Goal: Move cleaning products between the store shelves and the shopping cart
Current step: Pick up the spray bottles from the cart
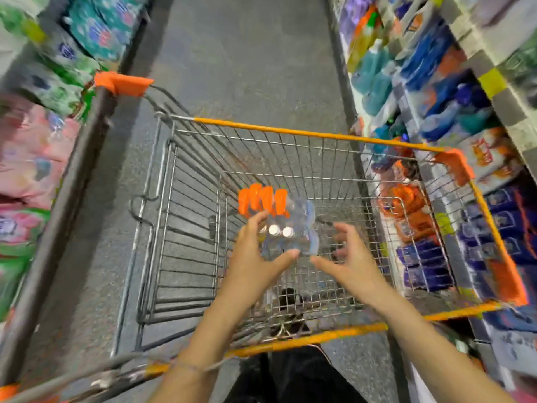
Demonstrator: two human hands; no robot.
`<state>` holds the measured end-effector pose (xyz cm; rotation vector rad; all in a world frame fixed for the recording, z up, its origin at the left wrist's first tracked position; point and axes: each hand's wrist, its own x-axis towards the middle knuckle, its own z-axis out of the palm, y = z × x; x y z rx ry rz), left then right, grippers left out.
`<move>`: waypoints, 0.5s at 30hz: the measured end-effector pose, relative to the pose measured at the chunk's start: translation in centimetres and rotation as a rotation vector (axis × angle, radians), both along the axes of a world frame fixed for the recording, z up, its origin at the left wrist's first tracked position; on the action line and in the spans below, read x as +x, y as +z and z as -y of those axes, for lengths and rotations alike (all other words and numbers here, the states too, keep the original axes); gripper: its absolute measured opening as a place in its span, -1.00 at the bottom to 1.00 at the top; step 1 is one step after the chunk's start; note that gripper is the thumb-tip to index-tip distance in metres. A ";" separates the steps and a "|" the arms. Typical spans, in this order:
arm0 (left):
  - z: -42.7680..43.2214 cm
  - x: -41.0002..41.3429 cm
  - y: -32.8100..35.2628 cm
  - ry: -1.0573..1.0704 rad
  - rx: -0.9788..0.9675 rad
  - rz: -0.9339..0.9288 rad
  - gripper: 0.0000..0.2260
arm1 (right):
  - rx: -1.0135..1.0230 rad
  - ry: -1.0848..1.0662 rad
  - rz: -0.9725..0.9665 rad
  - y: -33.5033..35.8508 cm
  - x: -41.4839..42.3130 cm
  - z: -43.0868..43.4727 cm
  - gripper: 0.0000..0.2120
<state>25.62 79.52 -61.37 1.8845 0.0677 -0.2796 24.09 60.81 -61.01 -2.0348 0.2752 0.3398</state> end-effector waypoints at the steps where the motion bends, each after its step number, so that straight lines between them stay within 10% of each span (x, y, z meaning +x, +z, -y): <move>1: 0.3 1.0 -1.1 0.014 0.016 -0.011 -0.36 | -0.038 0.036 -0.039 -1.6 1.4 0.5 -0.37; 15: 3.3 6.9 -15.6 0.107 0.371 -0.066 -0.48 | -0.542 0.315 -0.076 -20.6 10.2 1.2 -0.29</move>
